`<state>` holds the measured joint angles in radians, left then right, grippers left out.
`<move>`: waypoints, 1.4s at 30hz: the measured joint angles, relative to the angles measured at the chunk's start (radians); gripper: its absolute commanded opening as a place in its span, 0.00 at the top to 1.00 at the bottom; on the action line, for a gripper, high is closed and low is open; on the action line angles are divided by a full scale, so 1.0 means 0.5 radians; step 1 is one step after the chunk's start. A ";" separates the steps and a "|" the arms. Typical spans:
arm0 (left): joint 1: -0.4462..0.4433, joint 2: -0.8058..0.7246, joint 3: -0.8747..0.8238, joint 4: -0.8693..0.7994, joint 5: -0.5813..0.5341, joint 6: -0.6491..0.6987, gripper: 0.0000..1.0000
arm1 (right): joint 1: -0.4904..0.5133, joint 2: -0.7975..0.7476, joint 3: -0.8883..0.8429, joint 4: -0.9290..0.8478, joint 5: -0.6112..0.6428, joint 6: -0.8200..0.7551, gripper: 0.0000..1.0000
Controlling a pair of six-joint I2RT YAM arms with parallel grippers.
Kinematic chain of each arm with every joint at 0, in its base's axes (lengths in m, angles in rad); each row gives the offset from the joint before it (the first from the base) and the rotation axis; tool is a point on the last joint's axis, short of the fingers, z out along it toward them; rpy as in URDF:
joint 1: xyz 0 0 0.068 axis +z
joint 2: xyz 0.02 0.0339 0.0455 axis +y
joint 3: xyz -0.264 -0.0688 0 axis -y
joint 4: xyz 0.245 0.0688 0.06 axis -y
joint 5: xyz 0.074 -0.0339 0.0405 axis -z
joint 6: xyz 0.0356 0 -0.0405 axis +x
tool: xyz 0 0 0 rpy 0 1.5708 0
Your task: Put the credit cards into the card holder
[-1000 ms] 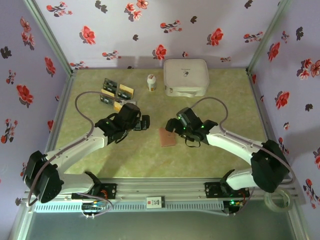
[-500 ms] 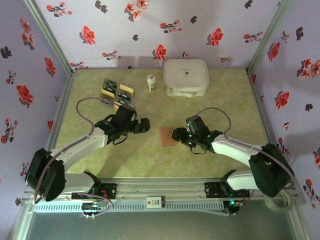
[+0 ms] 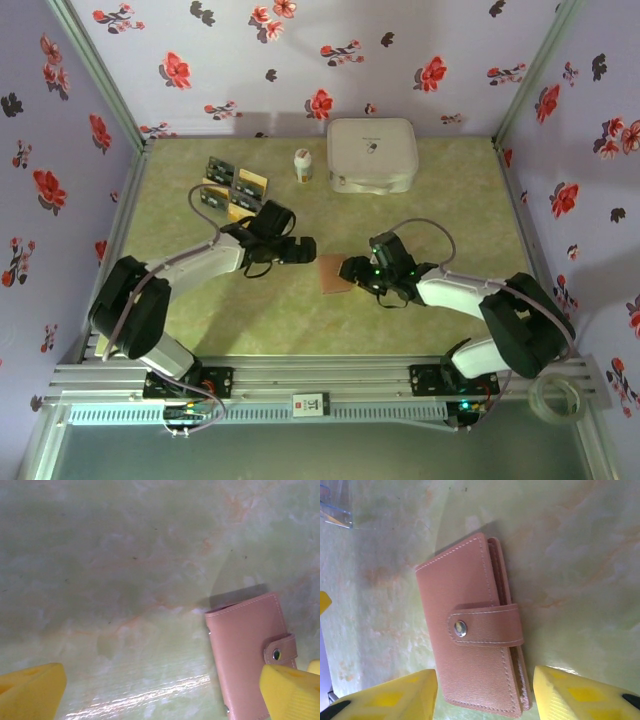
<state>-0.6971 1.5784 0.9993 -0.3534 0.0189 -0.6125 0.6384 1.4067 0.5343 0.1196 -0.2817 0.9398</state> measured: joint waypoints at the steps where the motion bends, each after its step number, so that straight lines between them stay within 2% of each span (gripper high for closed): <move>1: -0.011 0.024 0.020 -0.007 0.000 0.012 0.00 | -0.003 0.000 -0.014 0.008 0.000 0.007 0.46; 8: -0.069 0.204 0.140 -0.082 -0.047 0.097 0.00 | -0.011 0.000 -0.063 0.056 -0.002 0.027 0.46; 28: -0.132 0.420 0.208 -0.143 -0.157 0.178 0.00 | -0.013 0.130 -0.082 0.279 -0.145 0.062 0.51; 37: -0.179 0.455 0.208 -0.149 -0.201 0.192 0.00 | -0.017 0.200 -0.099 0.414 -0.210 0.128 0.76; 42: -0.182 0.455 0.208 -0.149 -0.225 0.192 0.00 | -0.017 0.256 -0.123 0.489 -0.240 0.175 0.95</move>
<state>-0.7883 1.8057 1.1034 -0.4278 -0.0937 -0.5167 0.6300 1.5349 0.4728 0.3641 -0.4019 1.0271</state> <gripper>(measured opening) 0.997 0.116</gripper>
